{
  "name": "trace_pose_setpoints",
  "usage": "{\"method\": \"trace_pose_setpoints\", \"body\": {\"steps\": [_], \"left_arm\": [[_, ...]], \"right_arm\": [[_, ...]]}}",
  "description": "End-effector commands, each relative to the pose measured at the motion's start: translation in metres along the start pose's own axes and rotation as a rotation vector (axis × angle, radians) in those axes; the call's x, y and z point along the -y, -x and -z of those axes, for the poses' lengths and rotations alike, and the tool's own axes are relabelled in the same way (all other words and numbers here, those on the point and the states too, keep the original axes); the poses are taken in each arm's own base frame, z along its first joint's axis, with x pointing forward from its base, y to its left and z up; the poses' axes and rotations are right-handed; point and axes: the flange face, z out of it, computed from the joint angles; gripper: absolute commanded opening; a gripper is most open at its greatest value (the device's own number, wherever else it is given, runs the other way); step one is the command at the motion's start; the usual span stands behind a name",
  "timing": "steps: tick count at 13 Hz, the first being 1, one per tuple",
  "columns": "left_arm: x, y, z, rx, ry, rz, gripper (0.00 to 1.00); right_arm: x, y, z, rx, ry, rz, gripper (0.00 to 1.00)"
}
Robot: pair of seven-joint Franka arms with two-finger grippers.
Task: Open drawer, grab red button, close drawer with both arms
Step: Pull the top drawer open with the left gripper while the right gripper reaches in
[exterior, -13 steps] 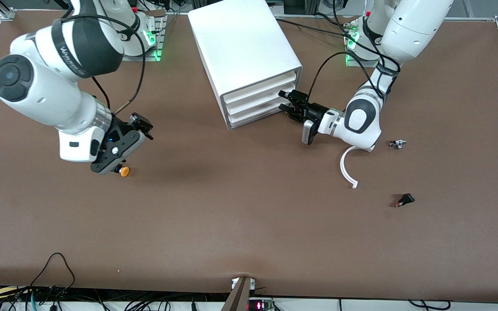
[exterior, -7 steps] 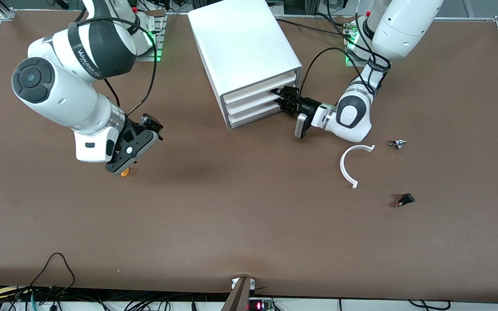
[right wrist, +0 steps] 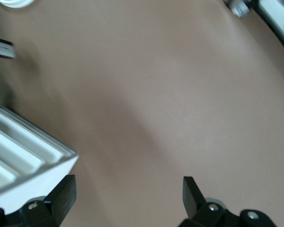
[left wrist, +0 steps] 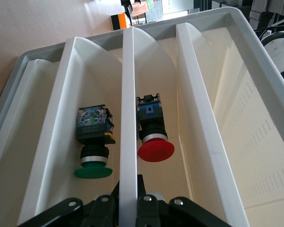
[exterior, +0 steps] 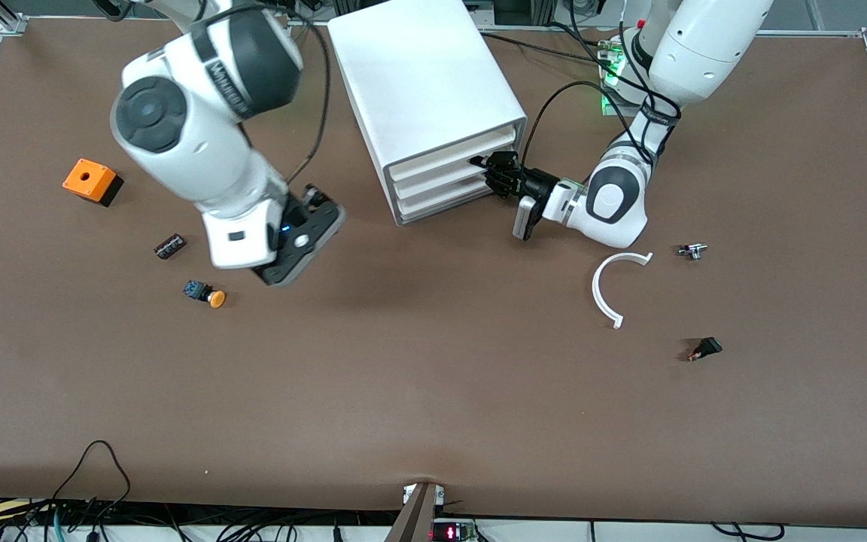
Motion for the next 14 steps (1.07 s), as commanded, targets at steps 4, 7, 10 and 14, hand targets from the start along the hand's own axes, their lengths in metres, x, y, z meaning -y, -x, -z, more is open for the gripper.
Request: {"method": "trace_pose_setpoints", "body": {"steps": [4,7,10,14], "left_arm": [[-0.001,-0.024,0.028,-0.058,-0.043,-0.030,0.00],[-0.004,-0.041,0.047,-0.083,-0.057,-0.016,0.00],[0.007,-0.057,0.071,-0.089,-0.093,-0.030,0.00],[0.016,-0.068,0.094,-0.117,-0.113,-0.035,0.00]], "right_arm": [[0.045,-0.039,0.000,-0.027,0.008,0.116,1.00],[0.046,-0.041,-0.003,-0.029,0.010,0.125,1.00],[0.046,-0.041,-0.004,-0.024,0.009,0.204,1.00],[0.079,-0.051,-0.024,0.069,0.096,0.439,1.00]]}}
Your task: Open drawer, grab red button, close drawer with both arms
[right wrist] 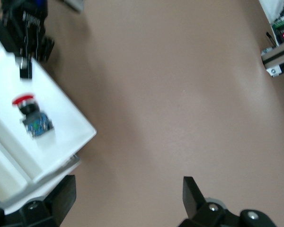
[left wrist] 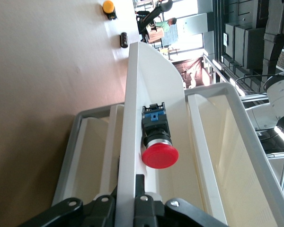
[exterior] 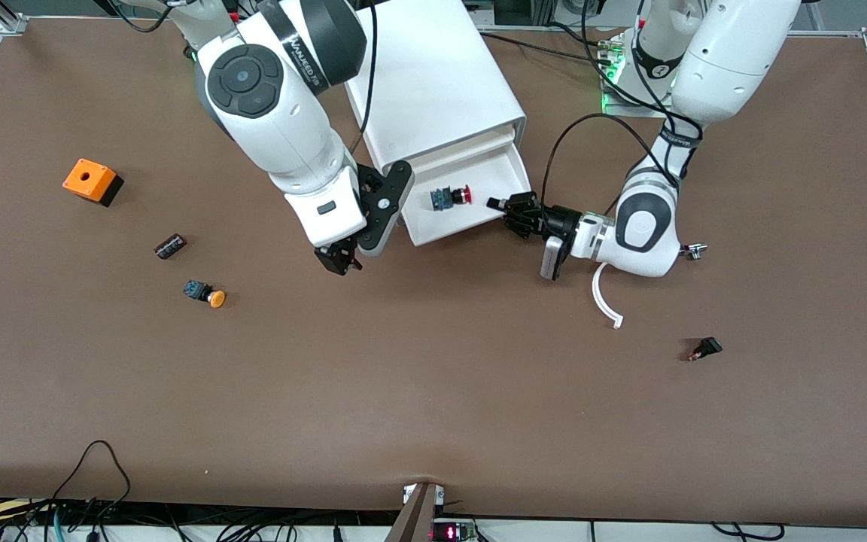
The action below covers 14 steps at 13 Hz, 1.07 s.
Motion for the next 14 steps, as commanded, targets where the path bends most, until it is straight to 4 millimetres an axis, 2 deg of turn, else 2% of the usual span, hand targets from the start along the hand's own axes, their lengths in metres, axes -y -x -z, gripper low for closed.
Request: {"method": "trace_pose_setpoints", "body": {"steps": [1,2,3,6,7,8,9,10,11,12,14], "left_arm": [[0.011,-0.018,0.014,-0.013,-0.029,-0.015,0.00],[0.011,-0.019,0.017,-0.016,-0.033,-0.006,0.00],[0.011,-0.020,0.020,-0.021,-0.037,0.000,0.00],[0.009,-0.027,0.031,-0.033,-0.051,-0.006,0.00],[0.008,-0.028,0.032,-0.035,-0.052,0.004,0.00],[0.007,-0.029,0.033,-0.037,-0.053,0.004,0.00],[0.006,-0.032,0.034,-0.039,-0.055,0.000,0.00],[0.007,-0.032,0.035,-0.040,-0.056,0.005,0.00],[0.008,-0.031,0.036,-0.041,-0.056,0.007,0.35],[0.008,-0.031,0.038,-0.043,-0.055,-0.005,0.99],[0.002,-0.033,0.040,-0.027,-0.061,-0.009,1.00]], "right_arm": [[0.042,-0.034,-0.015,0.107,0.089,0.161,1.00],[0.057,-0.043,-0.016,0.125,0.102,0.185,1.00],[0.057,-0.043,-0.014,0.118,0.103,0.181,1.00],[0.038,-0.034,-0.011,0.096,0.103,0.158,1.00],[0.034,-0.034,-0.021,0.098,0.101,0.168,1.00],[0.033,-0.038,-0.044,0.114,0.087,0.228,1.00],[0.037,-0.043,-0.061,0.116,0.079,0.268,1.00],[0.047,-0.051,-0.066,0.111,0.075,0.289,1.00],[0.062,-0.061,-0.070,0.095,0.063,0.313,1.00],[0.068,-0.065,-0.071,0.091,0.057,0.323,1.00],[0.073,-0.070,-0.086,0.092,0.051,0.333,1.00]]}}
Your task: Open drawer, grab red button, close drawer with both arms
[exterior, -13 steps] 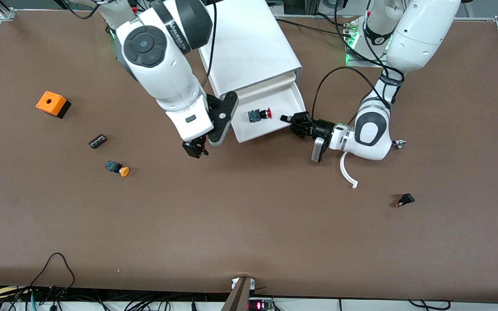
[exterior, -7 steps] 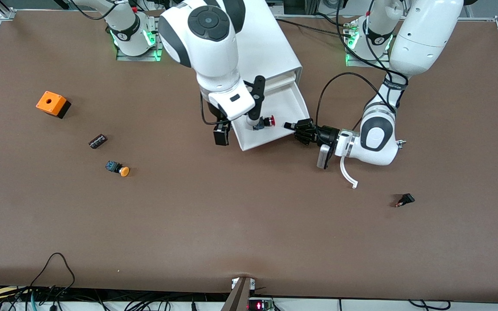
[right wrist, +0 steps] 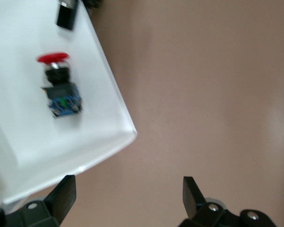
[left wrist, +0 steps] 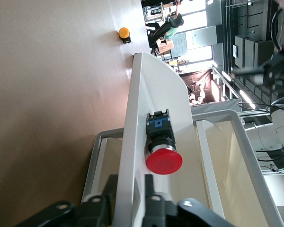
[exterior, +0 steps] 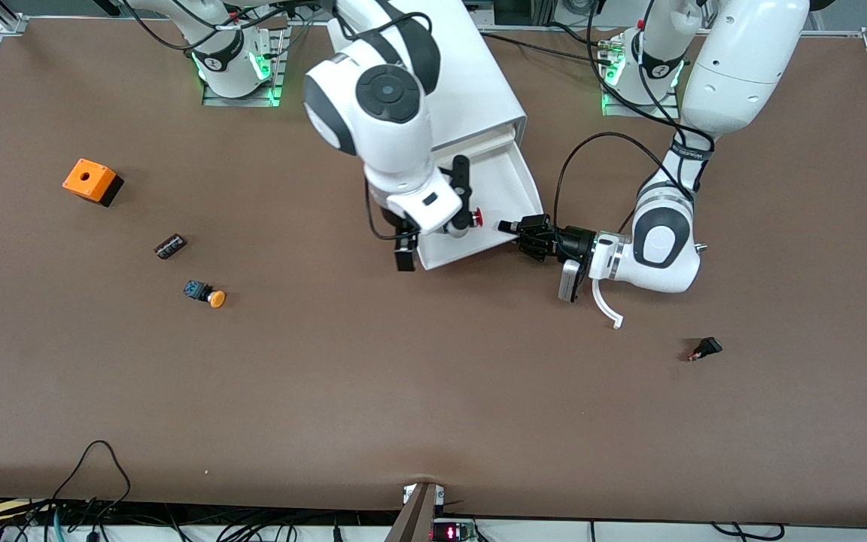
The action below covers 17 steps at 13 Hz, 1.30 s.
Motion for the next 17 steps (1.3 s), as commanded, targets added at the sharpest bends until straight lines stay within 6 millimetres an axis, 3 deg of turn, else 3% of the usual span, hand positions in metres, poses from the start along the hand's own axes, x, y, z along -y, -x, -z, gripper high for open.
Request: {"method": "trace_pose_setpoints", "body": {"steps": [1,4,6,11,17], "left_arm": [[-0.003,-0.008,0.007,0.020,-0.014,-0.017,1.00],[-0.022,-0.014,0.018,0.061,-0.053,0.011,1.00],[-0.047,-0.027,0.035,0.124,-0.132,0.037,1.00],[-0.092,-0.051,0.074,0.211,-0.330,0.121,1.00],[-0.173,-0.055,0.090,0.342,-0.723,0.292,1.00]], "right_arm": [[0.001,-0.015,-0.012,-0.028,0.014,0.030,1.00],[0.023,-0.050,-0.040,-0.065,0.027,0.079,1.00],[0.038,-0.063,-0.040,-0.065,0.020,0.104,1.00],[0.048,-0.065,-0.053,-0.046,-0.006,0.121,1.00],[0.060,-0.064,-0.071,-0.035,-0.061,0.142,1.00]]}}
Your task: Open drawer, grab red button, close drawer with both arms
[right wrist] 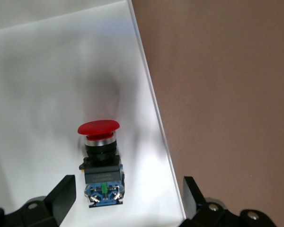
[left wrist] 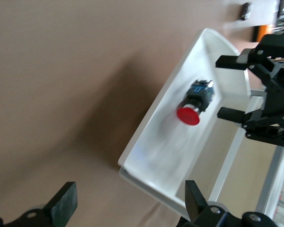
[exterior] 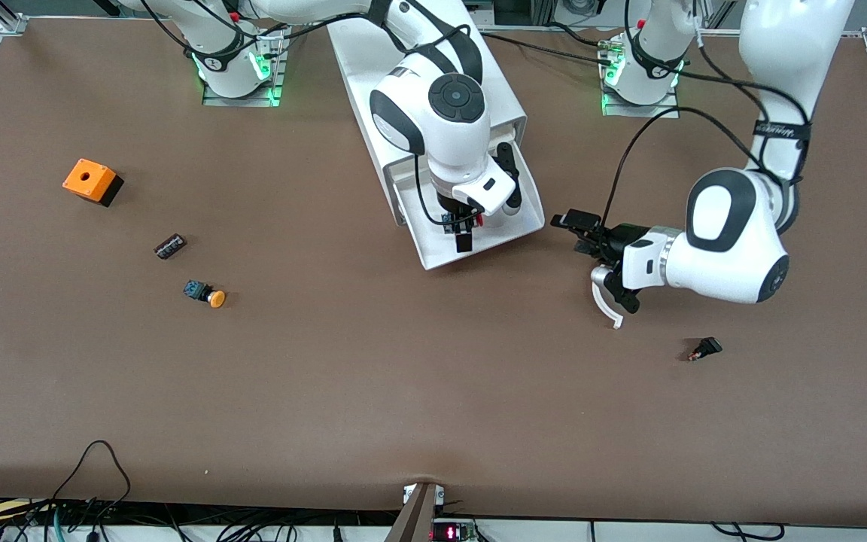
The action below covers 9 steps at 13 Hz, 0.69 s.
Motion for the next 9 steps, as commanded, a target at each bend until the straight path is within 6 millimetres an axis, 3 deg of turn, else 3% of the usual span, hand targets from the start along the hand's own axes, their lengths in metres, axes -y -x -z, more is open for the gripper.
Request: {"method": "trace_pose_setpoints", "body": {"steps": [1,4,6,9], "left_arm": [[-0.033,0.014,0.020,0.055,-0.169,0.087,1.00],[-0.047,0.017,0.039,0.073,-0.305,0.219,1.00],[-0.054,0.018,0.044,0.033,-0.331,0.394,1.00],[-0.075,0.011,0.045,-0.045,-0.519,0.590,1.00]], "right_arm": [[0.004,0.004,-0.004,-0.001,-0.046,0.034,1.00],[0.008,0.006,-0.014,0.012,-0.065,0.051,1.00],[0.004,0.012,-0.016,0.013,-0.069,0.043,1.00],[0.002,0.012,-0.016,0.009,-0.062,0.040,1.00]]}}
